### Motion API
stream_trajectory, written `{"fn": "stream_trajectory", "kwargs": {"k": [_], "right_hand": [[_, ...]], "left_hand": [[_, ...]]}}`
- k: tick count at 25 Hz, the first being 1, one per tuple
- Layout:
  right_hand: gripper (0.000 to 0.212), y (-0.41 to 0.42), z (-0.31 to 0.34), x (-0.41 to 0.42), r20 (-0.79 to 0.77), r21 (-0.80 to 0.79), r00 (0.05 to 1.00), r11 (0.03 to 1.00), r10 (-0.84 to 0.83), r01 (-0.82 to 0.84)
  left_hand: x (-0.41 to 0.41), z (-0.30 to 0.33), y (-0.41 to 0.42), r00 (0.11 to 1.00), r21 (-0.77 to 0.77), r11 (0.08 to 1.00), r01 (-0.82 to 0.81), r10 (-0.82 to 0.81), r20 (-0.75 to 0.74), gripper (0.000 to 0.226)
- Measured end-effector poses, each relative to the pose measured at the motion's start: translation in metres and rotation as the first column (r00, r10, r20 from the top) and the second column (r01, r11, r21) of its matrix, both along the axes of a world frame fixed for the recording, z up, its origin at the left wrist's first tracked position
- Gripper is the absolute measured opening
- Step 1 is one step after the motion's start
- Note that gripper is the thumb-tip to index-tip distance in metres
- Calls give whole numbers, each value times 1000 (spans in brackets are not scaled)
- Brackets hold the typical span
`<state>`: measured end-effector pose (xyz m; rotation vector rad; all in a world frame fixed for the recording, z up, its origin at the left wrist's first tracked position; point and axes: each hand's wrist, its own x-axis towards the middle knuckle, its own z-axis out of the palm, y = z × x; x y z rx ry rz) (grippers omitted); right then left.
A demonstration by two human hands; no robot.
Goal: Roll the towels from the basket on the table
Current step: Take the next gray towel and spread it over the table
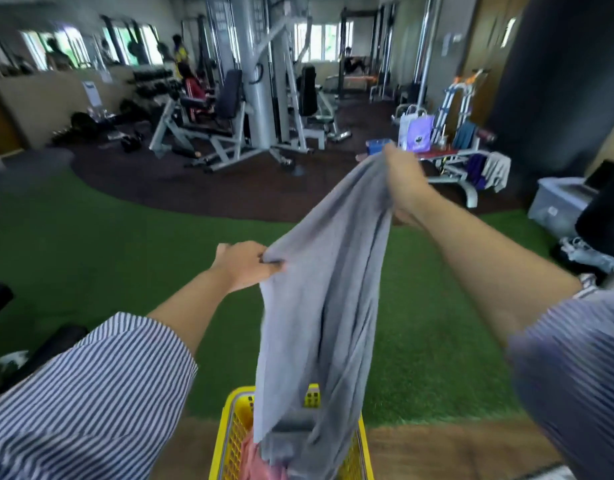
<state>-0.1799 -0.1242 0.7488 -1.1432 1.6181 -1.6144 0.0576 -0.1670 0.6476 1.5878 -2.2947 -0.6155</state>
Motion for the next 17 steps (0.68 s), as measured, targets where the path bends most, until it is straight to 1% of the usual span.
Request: {"fn": "stream_trajectory", "kwargs": {"k": [1, 2, 3, 4, 5, 6, 7, 8, 9, 10, 11, 12, 13, 14, 15, 17], "right_hand": [[25, 4, 32, -8, 16, -16, 999, 999, -49, 50], [26, 9, 54, -14, -7, -20, 997, 997, -72, 72], [28, 14, 68, -16, -89, 1, 994, 998, -69, 69], [28, 20, 74, -15, -186, 70, 982, 997, -17, 30], [26, 28, 73, -11, -264, 165, 964, 986, 34, 10], [22, 39, 71, -3, -425, 256, 896, 967, 127, -15], [18, 45, 68, 5, -460, 325, 863, 944, 208, -54], [12, 51, 65, 14, -413, 372, 860, 917, 300, -141], [5, 56, 60, 23, -470, 360, 796, 907, 380, -220], [19, 57, 60, 32, -503, 325, 765, 908, 401, -263], [28, 57, 59, 38, -554, 317, 710, 899, 434, -302], [27, 57, 60, 43, -597, 349, 643, 877, 479, -329], [20, 57, 62, 44, -640, 352, 596, 875, 484, -332], [12, 57, 67, 45, -663, 335, 588, 886, 463, -320], [9, 55, 71, 42, -699, 287, 587, 912, 408, -292], [14, 52, 81, 35, -763, 146, 596, 965, 249, -216]], "left_hand": [[7, 18, -1, 987, 65, 998, -14, 24, -160, 31], [11, 33, 1, 916, 124, 992, -9, 58, -396, 32], [11, 53, 5, 839, 132, 991, -5, 76, -539, 30], [7, 68, 8, 796, 99, 995, -12, 70, -602, 25], [2, 81, 11, 780, 40, 999, -25, 44, -624, 24], [-7, 92, 14, 796, -35, 999, -20, -5, -605, 27], [-16, 102, 19, 831, -113, 994, 11, -72, -551, 31], [-26, 111, 27, 870, -193, 979, 62, -148, -470, 29], [-35, 118, 35, 900, -237, 965, 109, -197, -388, 21], [-43, 125, 41, 915, -270, 951, 149, -236, -326, 13], [-47, 133, 46, 926, -298, 937, 181, -265, -269, 15], [-48, 139, 46, 937, -327, 922, 207, -283, -205, 17], [-45, 145, 43, 948, -352, 909, 224, -287, -139, 16], [-39, 149, 40, 957, -367, 904, 222, -274, -96, 14], [-32, 154, 36, 964, -369, 907, 200, -250, -92, 15], [-20, 154, 36, 965, -321, 934, 156, -213, -152, 23]]}}
